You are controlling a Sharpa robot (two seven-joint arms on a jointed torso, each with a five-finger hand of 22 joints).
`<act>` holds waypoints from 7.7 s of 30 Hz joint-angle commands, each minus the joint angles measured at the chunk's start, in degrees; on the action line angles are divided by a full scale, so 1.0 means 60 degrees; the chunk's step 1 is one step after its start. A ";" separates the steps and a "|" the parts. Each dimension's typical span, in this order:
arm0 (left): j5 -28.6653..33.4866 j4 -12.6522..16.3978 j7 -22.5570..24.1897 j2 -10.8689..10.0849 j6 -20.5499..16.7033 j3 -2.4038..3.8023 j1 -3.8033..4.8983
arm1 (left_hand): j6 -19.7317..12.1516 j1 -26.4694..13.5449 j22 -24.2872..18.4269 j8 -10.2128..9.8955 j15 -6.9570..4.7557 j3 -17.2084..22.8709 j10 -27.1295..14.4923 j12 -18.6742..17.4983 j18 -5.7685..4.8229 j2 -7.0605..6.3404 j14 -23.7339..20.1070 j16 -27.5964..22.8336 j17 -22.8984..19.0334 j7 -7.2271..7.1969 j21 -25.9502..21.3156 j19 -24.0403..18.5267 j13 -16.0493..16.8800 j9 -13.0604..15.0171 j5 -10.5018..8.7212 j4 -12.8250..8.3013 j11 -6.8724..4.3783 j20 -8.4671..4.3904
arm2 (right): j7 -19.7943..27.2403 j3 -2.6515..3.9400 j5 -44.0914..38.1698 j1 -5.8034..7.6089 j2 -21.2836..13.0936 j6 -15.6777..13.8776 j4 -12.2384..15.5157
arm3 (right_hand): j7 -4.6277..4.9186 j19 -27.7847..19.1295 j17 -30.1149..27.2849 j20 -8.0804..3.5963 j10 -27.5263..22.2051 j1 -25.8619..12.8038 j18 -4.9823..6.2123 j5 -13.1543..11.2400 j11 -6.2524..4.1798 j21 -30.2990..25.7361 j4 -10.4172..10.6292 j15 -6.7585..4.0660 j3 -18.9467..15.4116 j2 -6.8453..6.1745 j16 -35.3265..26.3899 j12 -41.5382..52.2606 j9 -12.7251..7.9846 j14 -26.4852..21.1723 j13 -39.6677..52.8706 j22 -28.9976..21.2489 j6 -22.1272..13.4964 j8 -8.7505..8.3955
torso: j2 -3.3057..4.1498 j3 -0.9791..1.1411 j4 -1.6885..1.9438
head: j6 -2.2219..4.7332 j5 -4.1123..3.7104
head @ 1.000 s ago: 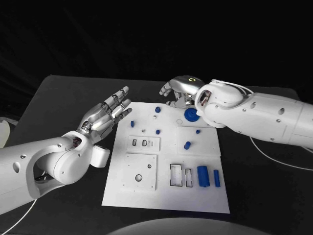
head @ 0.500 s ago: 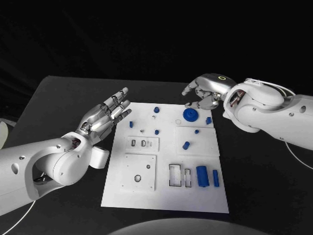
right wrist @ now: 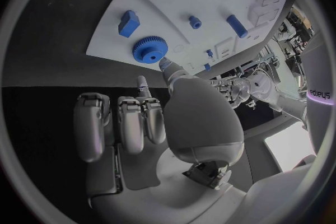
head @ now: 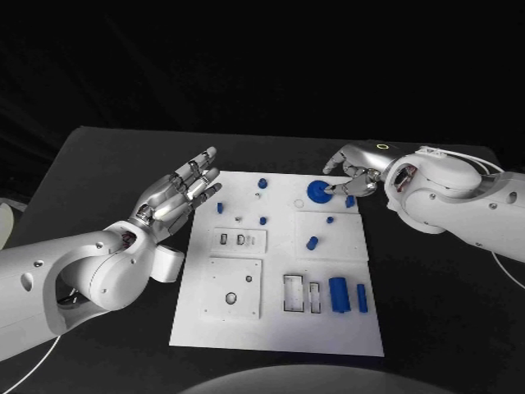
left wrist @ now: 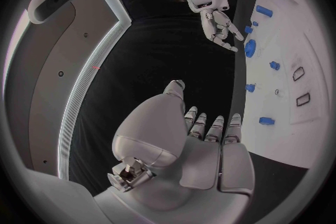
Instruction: Assemble the parts on the task board
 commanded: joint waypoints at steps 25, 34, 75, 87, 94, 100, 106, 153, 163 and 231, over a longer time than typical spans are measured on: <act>0.0001 -0.0043 -0.0033 -0.0008 0.0356 -0.0007 0.0006 | -0.0020 0.0073 0.0001 0.0062 0.0130 0.0011 -0.0016 0.0077 0.0156 0.0021 0.0008 -0.0035 -0.0014 0.0094 -0.0039 -0.0014 0.0015 0.0015 0.0061 -0.0103 0.0125 0.0111 | 0.0043 0.0000 -0.0432 -0.0249 0.0310 0.0003 -0.0355 | -0.0030 0.0040 0.2478 0.0006 0.1048 0.0342 -0.0070 0.0264 0.0005 -0.0060 -0.0232 -0.0033 0.0082 0.0094 0.0012 0.0034 0.0178 0.1037 0.2508 0.0990 0.0214 0.0101 | -0.0019 -0.0004 -0.0002 | -0.0040 0.0040; 0.0001 -0.0077 -0.0042 0.0013 0.0399 -0.0016 0.0005 | -0.0009 0.0073 0.0002 0.0064 0.0134 0.0011 -0.0016 0.0079 0.0155 0.0017 0.0008 -0.0035 -0.0014 0.0098 -0.0037 -0.0012 0.0016 0.0016 0.0064 -0.0109 0.0131 0.0115 | 0.0090 0.0001 -0.0432 -0.0362 0.0459 0.0032 -0.0489 | -0.0018 0.0030 0.2472 0.0002 0.1048 0.0348 -0.0067 0.0260 0.0010 -0.0070 -0.0252 -0.0035 0.0074 0.0098 0.0007 0.0034 0.0266 0.1035 0.2508 0.0990 0.0338 0.0171 | -0.0010 -0.0005 0.0002 | -0.0016 0.0021; 0.0006 -0.0111 -0.0142 -0.0014 0.0523 -0.0028 -0.0007 | 0.0088 0.0061 0.0017 0.0089 0.0203 0.0072 -0.0006 0.0105 0.0158 0.0068 0.0008 -0.0035 -0.0014 0.0226 -0.0017 0.0014 0.0021 0.0031 0.0080 -0.0177 0.0230 0.0198 | 0.0712 0.0030 0.0019 -0.0226 0.0952 -0.0858 -0.0156 | -0.0318 0.0467 0.2458 -0.0114 0.1048 -0.0023 -0.0243 0.3627 -0.0101 0.0396 -0.0449 -0.0146 0.0497 -0.0028 -0.0010 0.0034 0.3020 0.1032 0.2508 0.1687 0.1197 0.1940 | -0.0017 -0.0021 0.0021 | -0.0123 0.0127; 0.0006 -0.0085 -0.0135 -0.0014 0.0507 -0.0029 -0.0006 | 0.0093 0.0053 0.0021 0.0089 0.0225 0.0086 0.0004 0.0139 0.0159 0.0076 0.0008 -0.0035 -0.0014 0.0224 -0.0012 0.0020 0.0028 0.0030 0.0080 -0.0196 0.0269 0.0222 | 0.0853 0.0038 0.0159 -0.0113 0.1934 -0.0396 -0.0568 | -0.0216 0.0513 0.2495 -0.0057 0.1048 -0.0220 -0.0262 0.4030 -0.0014 0.0455 -0.0302 -0.0078 0.0750 -0.0048 0.0020 0.0034 0.3070 0.1043 0.2508 0.1766 0.1018 0.1689 | -0.0012 -0.0014 0.0017 | -0.0176 0.0111; 0.0006 -0.0077 -0.0140 -0.0041 0.0496 -0.0029 -0.0005 | 0.0093 0.0053 0.0021 0.0089 0.0225 0.0086 0.0004 0.0139 0.0159 0.0076 0.0008 -0.0035 -0.0014 0.0224 -0.0012 0.0020 0.0028 0.0030 0.0080 -0.0196 0.0269 0.0222 | 0.0861 0.0039 0.0035 -0.0186 0.2484 -0.0187 -0.1045 | -0.0160 0.0499 0.2469 -0.0021 0.1048 -0.0267 -0.0255 0.4262 0.0031 0.0440 -0.0294 -0.0039 0.0906 -0.0101 -0.0002 0.0034 0.3059 0.1036 0.2508 0.1758 0.0949 0.1521 | -0.0008 -0.0013 0.0036 | -0.0187 0.0098; 0.0007 -0.0063 -0.0145 -0.0042 0.0494 -0.0029 -0.0005 | 0.0096 0.0051 0.0022 0.0090 0.0231 0.0091 0.0006 0.0144 0.0160 0.0079 0.0010 -0.0032 -0.0012 0.0226 -0.0011 0.0022 0.0029 0.0031 0.0084 -0.0202 0.0280 0.0229 | 0.0812 0.0042 -0.0126 -0.0248 0.2820 -0.0044 -0.1309 | -0.0115 0.0476 0.2452 0.0003 0.1048 -0.0291 -0.0246 0.4224 0.0068 0.0414 -0.0302 -0.0012 0.0972 -0.0133 -0.0016 0.0034 0.3042 0.1031 0.2508 0.1735 0.0888 0.1417 | -0.0002 -0.0015 0.0003 | -0.0194 0.0096; 0.0007 -0.0060 -0.0155 -0.0027 0.0500 -0.0029 -0.0005 | 0.0096 0.0051 0.0022 0.0090 0.0231 0.0091 0.0006 0.0144 0.0160 0.0079 0.0010 -0.0032 -0.0012 0.0226 -0.0011 0.0022 0.0029 0.0031 0.0084 -0.0202 0.0280 0.0229 | 0.0812 0.0044 -0.0174 -0.0266 0.3045 0.0037 -0.1485 | -0.0086 0.0464 0.2458 0.0032 0.1048 -0.0323 -0.0241 0.4035 0.0098 0.0399 -0.0306 0.0018 0.1025 -0.0146 -0.0011 0.0034 0.3027 0.1033 0.2508 0.1725 0.0853 0.1317 | -0.0012 -0.0010 0.0010 | -0.0193 0.0069; 0.0193 -0.0192 -0.0241 -0.0009 0.0572 -0.0034 -0.0006 | 0.0085 0.0041 0.0024 0.0087 0.0247 0.0101 0.0010 0.0146 0.0159 0.0078 0.0013 -0.0027 -0.0009 0.0246 -0.0008 0.0027 0.0029 0.0028 0.0083 -0.0222 0.0306 0.0251 | 0.1437 0.0042 -0.0013 -0.0441 0.2701 -0.0628 -0.1491 | -0.0264 -0.0155 0.1976 -0.0091 0.1048 -0.0146 0.0027 -0.0086 -0.0167 -0.0543 -0.0403 -0.0161 0.0379 0.0040 -0.0483 0.0034 0.1264 0.0858 0.2508 0.1037 -0.1806 0.0008 | -0.0007 -0.0009 0.0006 | -0.0170 0.0123; 0.0194 -0.0197 -0.0222 -0.0004 0.0602 -0.0037 -0.0007 | 0.0100 0.0038 0.0026 0.0089 0.0264 0.0114 0.0019 0.0181 0.0159 0.0081 0.0016 -0.0023 -0.0007 0.0266 -0.0004 0.0031 0.0036 0.0030 0.0091 -0.0241 0.0342 0.0268 | 0.1532 0.0040 0.0065 -0.0482 0.2390 -0.0522 -0.1245 | -0.0267 -0.0175 0.1946 -0.0117 0.1048 -0.0018 0.0034 0.0062 -0.0178 -0.0587 -0.0434 -0.0178 0.0407 0.0146 -0.0517 0.0034 0.1177 0.0845 0.2508 0.1019 -0.1703 0.0024 | -0.0009 -0.0008 0.0022 | -0.0150 0.0107; 0.0133 -0.0266 -0.0141 0.0008 0.0682 -0.0055 -0.0014 | 0.0129 0.0033 0.0035 0.0097 0.0301 0.0140 0.0050 0.0251 0.0160 0.0051 0.0029 -0.0003 0.0003 0.0269 0.0008 0.0049 0.0049 0.0034 0.0129 -0.0323 0.0414 0.0306 | 0.1177 -0.0079 0.0317 -0.0777 -0.1129 -0.0813 -0.0097 | -0.0164 -0.0029 0.1179 -0.0137 0.0955 0.0374 0.0035 -0.0750 -0.0137 -0.0816 0.0397 -0.0180 -0.0315 -0.0104 -0.1373 -0.0080 0.1189 0.0726 0.2424 0.1022 -0.0255 0.0801 | -0.0030 -0.0033 -0.0111 | -0.0218 0.0093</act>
